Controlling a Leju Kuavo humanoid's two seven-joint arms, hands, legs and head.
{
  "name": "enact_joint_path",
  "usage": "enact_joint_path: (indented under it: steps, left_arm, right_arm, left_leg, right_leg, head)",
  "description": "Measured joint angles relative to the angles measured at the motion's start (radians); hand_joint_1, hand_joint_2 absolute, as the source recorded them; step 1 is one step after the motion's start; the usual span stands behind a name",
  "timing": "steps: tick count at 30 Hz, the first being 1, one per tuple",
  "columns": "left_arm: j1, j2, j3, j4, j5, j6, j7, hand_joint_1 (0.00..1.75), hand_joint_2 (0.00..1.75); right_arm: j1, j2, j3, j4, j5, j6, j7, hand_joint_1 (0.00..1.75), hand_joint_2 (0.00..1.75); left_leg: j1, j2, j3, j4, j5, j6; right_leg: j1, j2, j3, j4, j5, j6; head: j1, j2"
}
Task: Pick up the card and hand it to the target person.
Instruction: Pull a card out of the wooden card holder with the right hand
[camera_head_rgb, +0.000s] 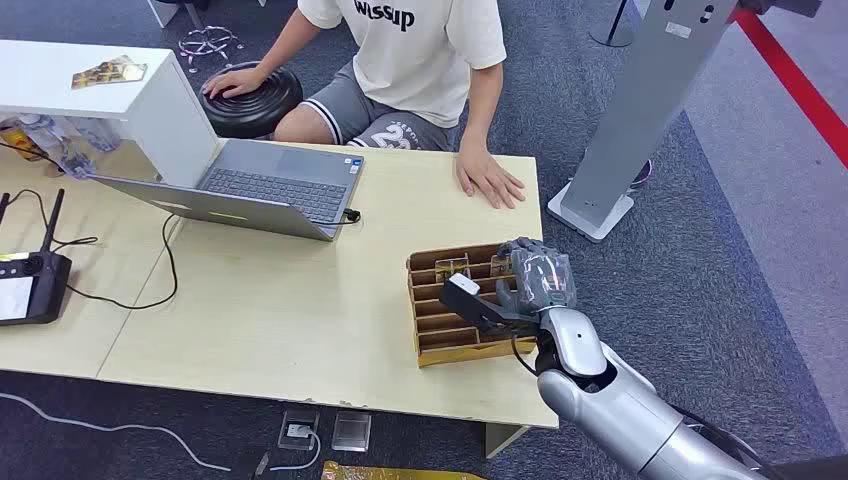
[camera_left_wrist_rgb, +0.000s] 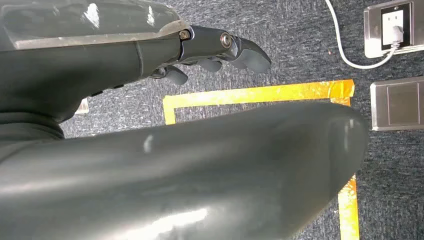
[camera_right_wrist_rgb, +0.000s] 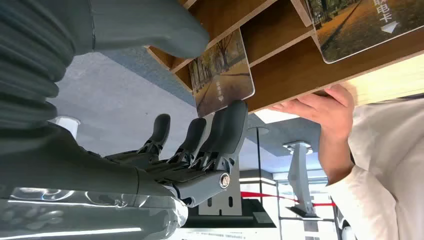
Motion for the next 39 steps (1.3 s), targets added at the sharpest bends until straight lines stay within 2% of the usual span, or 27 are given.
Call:
enact_joint_path:
  steps: [13,16,20,26,35,39]
  left_arm:
    - [0.0,0.0,0.0,0.0,0.0,-0.001,0.0,0.0,0.0]
    - [0.0,0.0,0.0,0.0,0.0,-0.001,0.0,0.0,0.0]
    - [0.0,0.0,0.0,0.0,0.0,0.0,0.0,0.0,0.0]
    - [0.0,0.0,0.0,0.0,-0.001,0.001,0.001,0.0,0.0]
    - [0.0,0.0,0.0,0.0,0.006,0.001,0.002,0.0,0.0]
    - [-0.001,0.0,0.0,0.0,0.006,0.001,0.002,0.0,0.0]
  right_arm:
    - [0.0,0.0,0.0,0.012,-0.002,-0.003,0.007,0.49,1.75]
    - [0.0,0.0,0.0,0.012,-0.002,-0.002,0.011,0.55,1.75]
    - [0.0,0.0,0.0,0.013,-0.002,-0.002,0.013,0.72,1.75]
    - [-0.001,0.0,0.0,0.014,0.001,-0.001,0.016,0.78,1.75]
    - [-0.002,0.0,0.0,0.014,0.005,-0.002,0.028,0.63,1.75]
    - [-0.001,0.0,0.0,0.014,0.005,-0.002,0.029,0.67,1.75]
  left_leg:
    - [0.0,0.0,0.0,0.0,0.0,0.0]
    - [0.0,0.0,0.0,0.0,0.0,0.0]
    - [0.0,0.0,0.0,0.0,0.0,0.0]
    - [0.0,0.0,0.0,0.0,0.0,0.0]
    - [0.0,0.0,0.0,0.0,0.0,0.0]
    - [0.0,0.0,0.0,0.0,0.0,0.0]
  right_leg:
    - [0.0,0.0,0.0,0.0,0.0,0.0]
    - [0.0,0.0,0.0,0.0,0.0,0.0]
    - [0.0,0.0,0.0,0.0,0.0,0.0]
    - [0.0,0.0,0.0,0.0,0.0,0.0]
    - [0.0,0.0,0.0,0.0,0.0,0.0]
    - [0.0,0.0,0.0,0.0,0.0,0.0]
  head:
    - [0.0,0.0]
    - [0.0,0.0]
    - [0.0,0.0]
    - [0.0,0.0]
    - [0.0,0.0]
    - [0.0,0.0]
